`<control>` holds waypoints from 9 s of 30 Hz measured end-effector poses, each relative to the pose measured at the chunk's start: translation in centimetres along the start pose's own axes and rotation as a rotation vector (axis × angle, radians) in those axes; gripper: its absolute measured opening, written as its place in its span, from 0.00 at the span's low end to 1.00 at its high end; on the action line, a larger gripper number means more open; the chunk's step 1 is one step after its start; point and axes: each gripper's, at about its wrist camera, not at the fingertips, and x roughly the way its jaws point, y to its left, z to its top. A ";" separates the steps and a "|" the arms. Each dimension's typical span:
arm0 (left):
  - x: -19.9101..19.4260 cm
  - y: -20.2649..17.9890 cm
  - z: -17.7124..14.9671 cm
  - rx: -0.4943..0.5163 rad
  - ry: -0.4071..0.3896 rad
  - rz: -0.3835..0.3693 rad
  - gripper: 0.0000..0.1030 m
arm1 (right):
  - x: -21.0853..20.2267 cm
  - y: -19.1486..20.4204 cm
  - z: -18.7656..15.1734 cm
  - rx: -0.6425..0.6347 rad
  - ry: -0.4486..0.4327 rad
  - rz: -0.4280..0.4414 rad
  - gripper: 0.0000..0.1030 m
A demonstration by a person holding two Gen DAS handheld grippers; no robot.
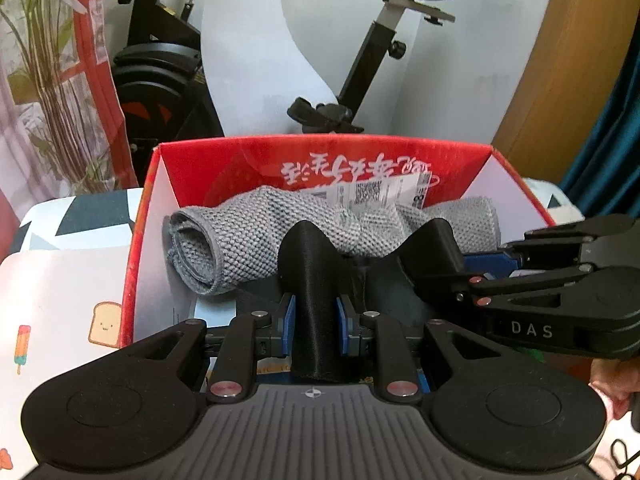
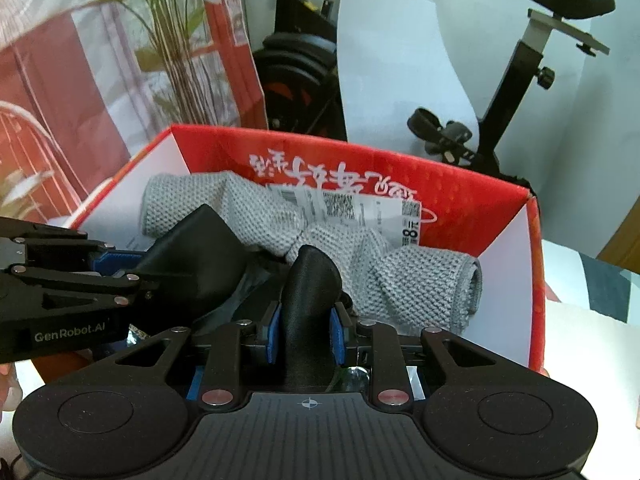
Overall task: Organize soft objects
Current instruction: 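Lower the eye mask into the box and open both tools, then withdraw both tools and lower them onto the bagged mint-green cable, then close the right tool on the cable bag while the left tool grips it too, then lift the cable bag with both tools and carry it over the box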
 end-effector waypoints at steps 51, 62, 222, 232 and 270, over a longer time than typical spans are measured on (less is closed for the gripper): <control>-4.5 0.8 -0.3 0.044 -0.068 0.136 0.48 | -3.2 1.3 0.6 -0.051 -0.010 -0.216 0.86; -9.1 -0.1 -3.0 0.021 -0.178 0.099 0.90 | -9.4 0.3 -3.2 0.006 -0.267 -0.042 1.00; -1.1 0.5 -14.4 -0.242 0.175 -0.244 0.45 | -4.8 4.0 -18.1 -0.122 -0.048 0.178 0.17; -3.6 -0.7 -15.0 -0.188 0.048 -0.246 0.44 | -8.1 4.5 -18.8 -0.223 -0.215 0.118 0.14; -13.6 -4.0 -6.9 0.067 -0.361 -0.107 0.44 | -17.3 4.9 -9.0 -0.258 -0.498 0.058 0.13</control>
